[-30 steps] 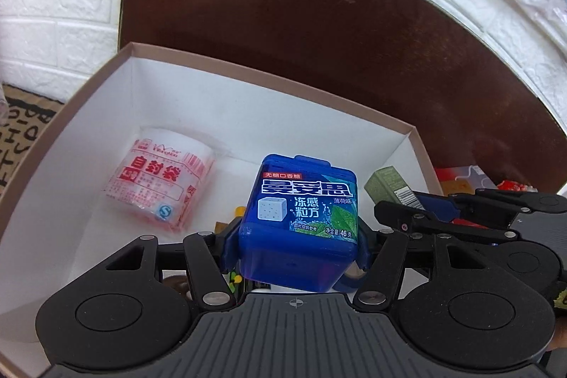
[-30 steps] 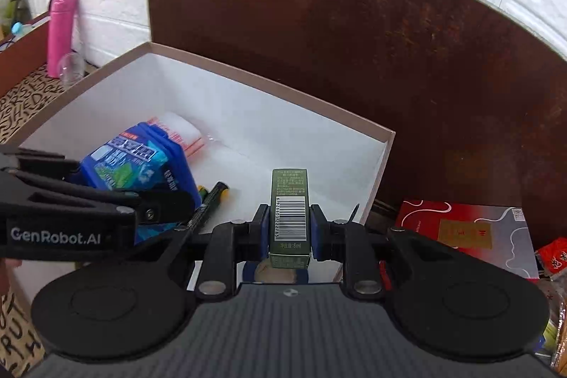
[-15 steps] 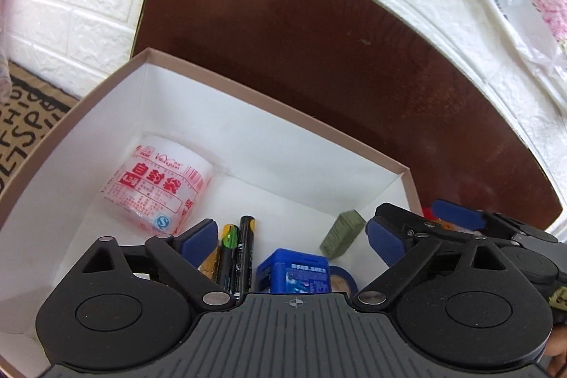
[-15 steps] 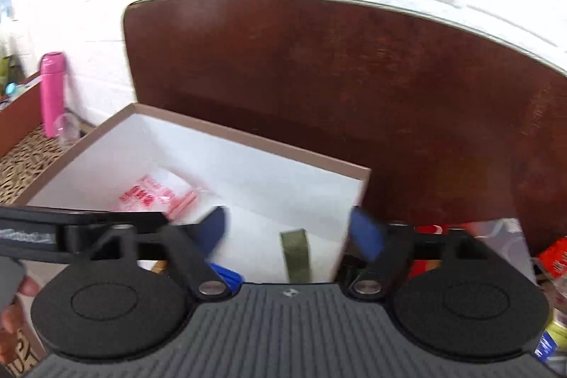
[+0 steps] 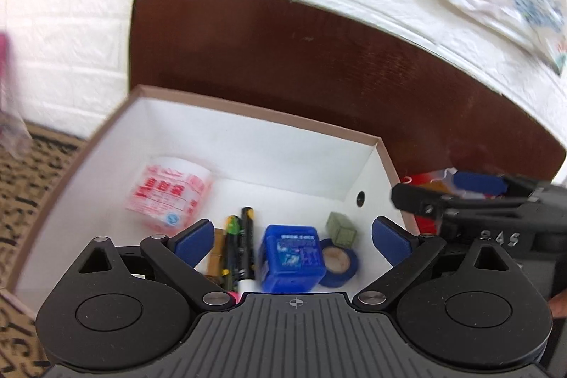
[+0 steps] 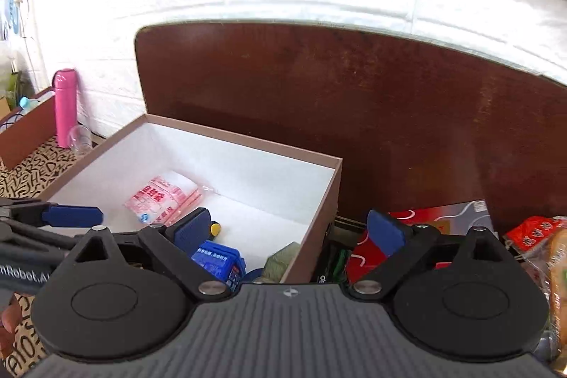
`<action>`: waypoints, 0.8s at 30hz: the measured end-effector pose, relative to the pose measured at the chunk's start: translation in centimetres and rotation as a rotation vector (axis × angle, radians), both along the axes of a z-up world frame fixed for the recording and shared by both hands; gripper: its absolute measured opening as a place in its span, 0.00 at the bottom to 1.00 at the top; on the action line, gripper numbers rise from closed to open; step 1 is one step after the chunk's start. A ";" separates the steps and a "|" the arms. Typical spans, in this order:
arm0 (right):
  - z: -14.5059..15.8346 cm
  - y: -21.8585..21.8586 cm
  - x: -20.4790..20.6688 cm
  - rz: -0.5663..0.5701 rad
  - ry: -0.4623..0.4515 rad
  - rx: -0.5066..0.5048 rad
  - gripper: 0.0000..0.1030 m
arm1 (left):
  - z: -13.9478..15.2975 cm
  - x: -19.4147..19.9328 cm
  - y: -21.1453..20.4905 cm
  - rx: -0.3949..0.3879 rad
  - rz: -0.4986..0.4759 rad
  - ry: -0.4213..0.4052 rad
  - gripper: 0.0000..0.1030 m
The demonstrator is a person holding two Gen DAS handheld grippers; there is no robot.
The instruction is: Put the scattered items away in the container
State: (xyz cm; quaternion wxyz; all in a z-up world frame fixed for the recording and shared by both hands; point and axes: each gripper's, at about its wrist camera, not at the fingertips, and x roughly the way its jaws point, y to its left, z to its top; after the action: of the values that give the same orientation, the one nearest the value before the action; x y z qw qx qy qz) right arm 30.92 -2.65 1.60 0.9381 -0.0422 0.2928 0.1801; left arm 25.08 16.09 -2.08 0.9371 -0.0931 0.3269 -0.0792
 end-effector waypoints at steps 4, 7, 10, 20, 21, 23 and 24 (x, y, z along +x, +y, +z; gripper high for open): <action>0.4 -0.8 -2.5 0.012 -0.023 0.002 0.95 | 0.9 -2.6 -1.1 0.096 0.013 -0.039 1.00; 0.4 -1.3 -3.9 0.014 -0.026 0.002 0.95 | 1.3 -4.5 -2.1 0.147 0.017 -0.060 1.00; 0.4 -1.9 -5.5 0.013 -0.035 0.006 0.96 | 1.5 -6.0 -2.7 0.166 0.014 -0.071 1.00; 0.2 -4.5 -12.3 0.000 -0.048 0.053 0.98 | 1.0 -13.1 -2.9 0.173 -0.024 -0.096 1.00; 0.1 -4.7 -13.2 -0.001 -0.039 0.060 0.98 | 1.0 -14.2 -2.8 0.180 -0.018 -0.097 1.00; -0.2 -4.8 -15.0 0.001 -0.008 0.065 0.99 | 0.9 -16.5 -2.6 0.204 0.008 -0.110 1.00; -0.3 -4.8 -15.7 0.007 0.007 0.061 0.99 | 1.0 -17.6 -2.5 0.220 0.022 -0.120 1.00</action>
State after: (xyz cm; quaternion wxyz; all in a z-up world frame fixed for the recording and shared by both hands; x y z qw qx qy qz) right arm 15.18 -7.40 1.26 0.9373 -0.0139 0.2902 0.1923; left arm 7.49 13.61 -1.09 0.9603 0.0117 0.2761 -0.0380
